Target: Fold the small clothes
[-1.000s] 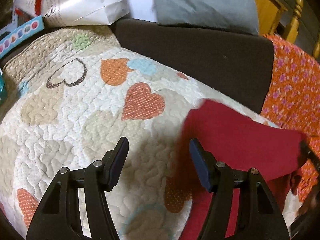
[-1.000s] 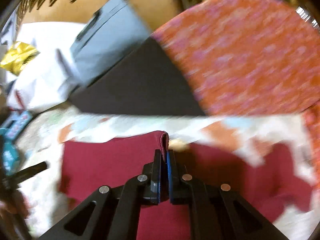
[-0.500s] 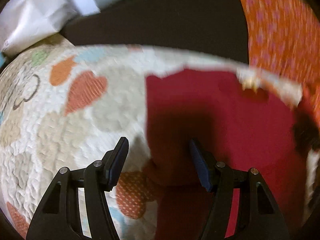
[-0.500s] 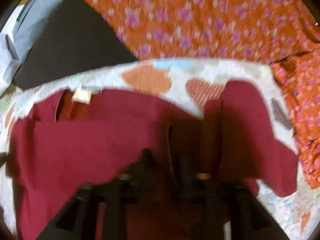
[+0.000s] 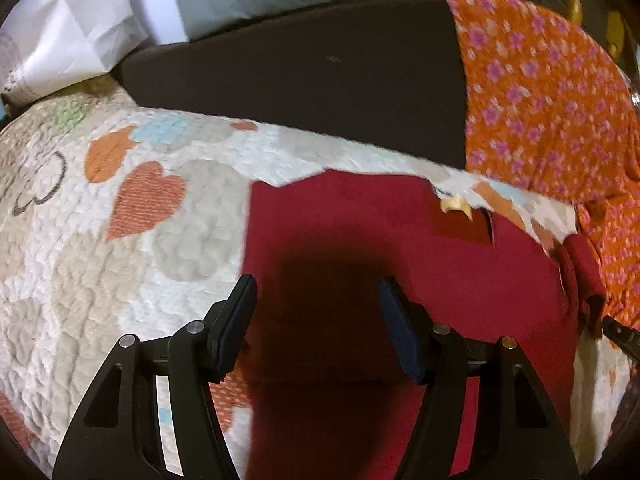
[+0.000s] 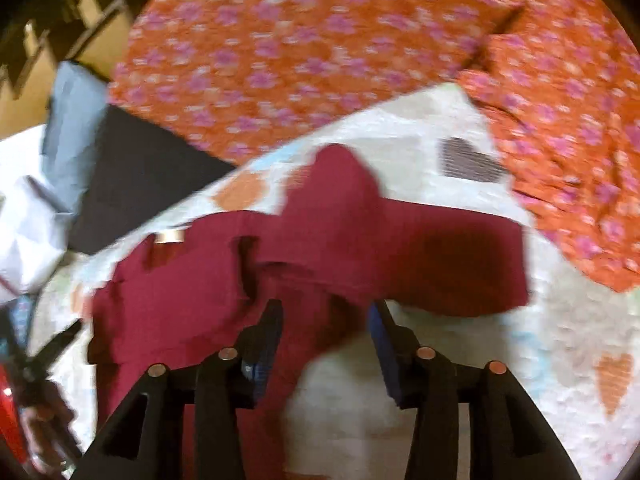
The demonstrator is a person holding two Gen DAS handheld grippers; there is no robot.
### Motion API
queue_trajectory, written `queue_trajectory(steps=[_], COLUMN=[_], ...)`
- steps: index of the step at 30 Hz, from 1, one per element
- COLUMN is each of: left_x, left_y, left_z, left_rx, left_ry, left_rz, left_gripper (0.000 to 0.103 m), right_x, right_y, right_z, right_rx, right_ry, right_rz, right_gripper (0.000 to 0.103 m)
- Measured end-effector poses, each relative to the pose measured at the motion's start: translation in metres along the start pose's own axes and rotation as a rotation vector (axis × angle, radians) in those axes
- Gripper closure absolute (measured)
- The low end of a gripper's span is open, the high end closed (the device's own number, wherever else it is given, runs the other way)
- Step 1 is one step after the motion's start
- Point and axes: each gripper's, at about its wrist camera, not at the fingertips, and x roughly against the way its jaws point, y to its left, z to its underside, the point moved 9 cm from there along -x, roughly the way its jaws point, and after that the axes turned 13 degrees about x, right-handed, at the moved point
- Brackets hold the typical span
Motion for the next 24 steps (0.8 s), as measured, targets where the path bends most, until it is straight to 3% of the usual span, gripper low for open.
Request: queue_trajectory(steps=[2,8,12,16,21,22,24], left_x=[-0.007,-0.012,-0.014,-0.016,-0.017,-0.017,-0.016], left_y=[-0.007,-0.01,-0.007,-0.008,-0.008,-0.007,-0.006], left_z=[0.007,0.013,0.013,0.015,0.016,0.015,0.013], left_rx=[-0.025,-0.045,-0.031,-0.051,-0.054,-0.052,-0.047], left_ry=[0.024,0.038,0.041,0.039,0.038,0.039,0.036], left_rz=[-0.002,-0.007,-0.007,-0.022,-0.025,-0.022,-0.021], left_gripper=[0.04,0.04,0.04,0.04,0.04,0.04,0.04], right_x=[-0.003,-0.001,-0.002,-0.01,-0.032,-0.034,-0.036], right_y=[-0.018,-0.022,-0.033,-0.052,-0.064,-0.07,-0.08], right_z=[0.009,0.016,0.023,0.025,0.024,0.023,0.02], right_rx=[-0.024,-0.232,-0.365,-0.598,-0.775,-0.804,-0.829], right_ry=[0.024,-0.011,-0.048,-0.127,-0.165,-0.19,-0.22], right_rz=[0.041,-0.188,-0.233,-0.311,-0.328,-0.33,-0.324], right_gripper=[0.059,0.059,0.057,0.054,0.051,0.052,0.063])
